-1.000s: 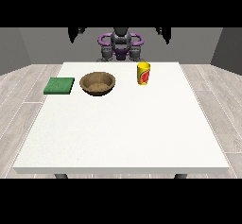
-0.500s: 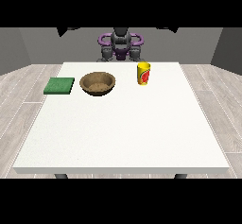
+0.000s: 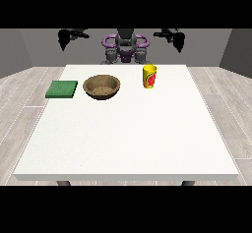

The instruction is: Pick the cup and pour the ball into the bowl, then pick the bowl and place it on the pad

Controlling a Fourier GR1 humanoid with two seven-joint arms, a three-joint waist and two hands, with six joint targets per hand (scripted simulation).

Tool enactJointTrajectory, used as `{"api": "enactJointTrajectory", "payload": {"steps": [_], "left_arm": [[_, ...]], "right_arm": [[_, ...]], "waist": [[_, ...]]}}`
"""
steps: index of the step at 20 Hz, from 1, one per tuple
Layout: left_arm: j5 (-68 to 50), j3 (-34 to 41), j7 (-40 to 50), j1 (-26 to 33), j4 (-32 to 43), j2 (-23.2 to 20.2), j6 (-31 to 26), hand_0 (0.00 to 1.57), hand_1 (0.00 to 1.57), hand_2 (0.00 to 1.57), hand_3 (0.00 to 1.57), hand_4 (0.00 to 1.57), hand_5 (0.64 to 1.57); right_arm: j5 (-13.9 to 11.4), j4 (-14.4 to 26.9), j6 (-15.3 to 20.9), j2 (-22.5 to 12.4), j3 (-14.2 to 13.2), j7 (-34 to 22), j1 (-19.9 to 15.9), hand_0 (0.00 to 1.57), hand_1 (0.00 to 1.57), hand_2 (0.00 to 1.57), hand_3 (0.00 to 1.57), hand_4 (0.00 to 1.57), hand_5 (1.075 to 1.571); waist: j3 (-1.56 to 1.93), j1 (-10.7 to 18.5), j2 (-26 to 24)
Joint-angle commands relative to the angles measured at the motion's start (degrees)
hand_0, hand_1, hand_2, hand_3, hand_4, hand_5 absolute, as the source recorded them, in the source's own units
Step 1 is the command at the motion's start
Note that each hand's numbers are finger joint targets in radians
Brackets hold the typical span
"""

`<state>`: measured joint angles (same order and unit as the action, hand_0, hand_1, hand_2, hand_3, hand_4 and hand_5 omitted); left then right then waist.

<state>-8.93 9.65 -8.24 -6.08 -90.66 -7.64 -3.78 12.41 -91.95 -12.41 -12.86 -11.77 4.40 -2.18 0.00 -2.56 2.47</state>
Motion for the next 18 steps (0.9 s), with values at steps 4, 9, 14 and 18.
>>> {"api": "enactJointTrajectory", "payload": {"steps": [4,9,14,18], "left_arm": [[6.8,-3.5,-17.4,0.9,10.2,5.4,1.7,0.00,0.00,0.00,0.00,0.00,1.523],[8.1,-5.9,-25.6,-0.6,20.8,7.5,8.0,0.00,0.00,0.00,0.00,0.00,1.518],[7.5,0.3,-31.2,-11.6,32.4,6.3,7.9,0.00,0.00,0.00,0.00,0.00,1.517],[7.9,1.5,-35.7,-15.2,42.0,5.2,8.3,0.00,0.00,0.00,0.00,0.00,1.519]], "right_arm": [[0.6,5.6,-1.2,-1.5,-3.5,5.5,-4.7,0.00,0.00,0.00,0.00,0.00,1.571],[-2.2,5.9,-1.9,0.4,-0.7,9.3,-3.3,0.00,0.00,0.00,0.00,0.00,1.571],[-0.2,8.9,-4.6,-1.3,-2.4,11.1,-6.7,0.00,0.00,0.00,0.00,0.00,1.570],[-1.5,10.7,-4.7,-1.4,-2.2,11.6,-6.1,0.00,0.00,0.00,0.00,0.00,1.571]], "waist": [[-0.01,0.3,6.3],[-0.02,-2.5,7.5],[-0.02,-4.0,12.2],[-0.03,-4.2,10.6]]}}
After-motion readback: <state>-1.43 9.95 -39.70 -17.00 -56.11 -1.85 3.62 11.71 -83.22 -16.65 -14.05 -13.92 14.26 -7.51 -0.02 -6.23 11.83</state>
